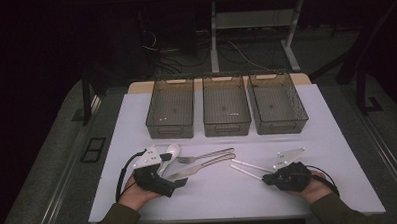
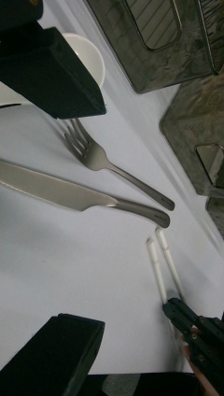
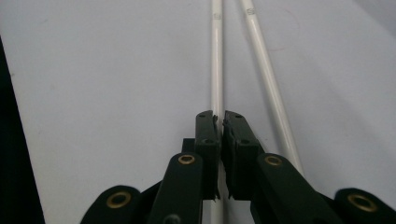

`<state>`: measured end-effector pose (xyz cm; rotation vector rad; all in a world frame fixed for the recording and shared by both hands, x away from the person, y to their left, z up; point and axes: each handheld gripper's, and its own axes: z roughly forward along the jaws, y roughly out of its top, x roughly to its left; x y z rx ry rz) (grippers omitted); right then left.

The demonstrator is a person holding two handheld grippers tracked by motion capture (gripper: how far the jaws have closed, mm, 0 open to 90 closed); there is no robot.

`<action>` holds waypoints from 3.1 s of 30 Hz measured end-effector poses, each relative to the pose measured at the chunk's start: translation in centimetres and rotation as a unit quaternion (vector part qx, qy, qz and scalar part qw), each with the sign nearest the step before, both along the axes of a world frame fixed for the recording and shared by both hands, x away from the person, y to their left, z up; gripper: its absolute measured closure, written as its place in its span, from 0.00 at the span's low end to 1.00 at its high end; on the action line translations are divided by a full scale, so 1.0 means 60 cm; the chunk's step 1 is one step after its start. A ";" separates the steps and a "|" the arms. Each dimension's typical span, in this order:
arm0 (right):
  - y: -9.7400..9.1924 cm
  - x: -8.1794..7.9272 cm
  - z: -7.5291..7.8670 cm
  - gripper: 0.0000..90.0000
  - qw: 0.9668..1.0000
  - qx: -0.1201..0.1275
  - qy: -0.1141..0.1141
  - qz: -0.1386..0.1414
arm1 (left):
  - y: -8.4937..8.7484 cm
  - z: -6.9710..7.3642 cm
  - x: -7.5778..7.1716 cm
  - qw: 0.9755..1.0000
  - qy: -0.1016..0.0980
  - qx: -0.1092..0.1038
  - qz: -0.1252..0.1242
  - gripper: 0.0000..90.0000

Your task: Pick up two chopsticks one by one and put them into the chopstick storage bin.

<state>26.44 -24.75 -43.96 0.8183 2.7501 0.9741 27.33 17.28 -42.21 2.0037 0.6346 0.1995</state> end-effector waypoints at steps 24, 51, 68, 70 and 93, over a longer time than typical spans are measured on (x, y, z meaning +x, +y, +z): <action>-0.008 0.033 0.053 0.94 0.997 0.072 -0.013 -0.037 | 0.009 0.001 -0.014 1.000 0.001 -0.011 0.012 0.00; 0.069 0.116 0.127 0.94 0.992 0.095 -0.036 -0.068 | 0.005 0.001 -0.011 1.000 -0.007 -0.011 0.007 0.00; 0.184 0.203 0.159 0.94 0.993 0.082 -0.031 -0.078 | 0.002 0.001 -0.010 1.000 -0.011 -0.010 0.001 0.00; 0.195 0.214 0.161 0.94 0.993 0.080 -0.030 -0.082 | 0.000 0.001 -0.010 1.000 -0.010 -0.012 -0.001 0.00; 0.318 0.324 0.162 0.94 0.992 0.061 -0.006 -0.112 | -0.005 0.001 -0.011 1.000 -0.016 -0.016 -0.019 0.00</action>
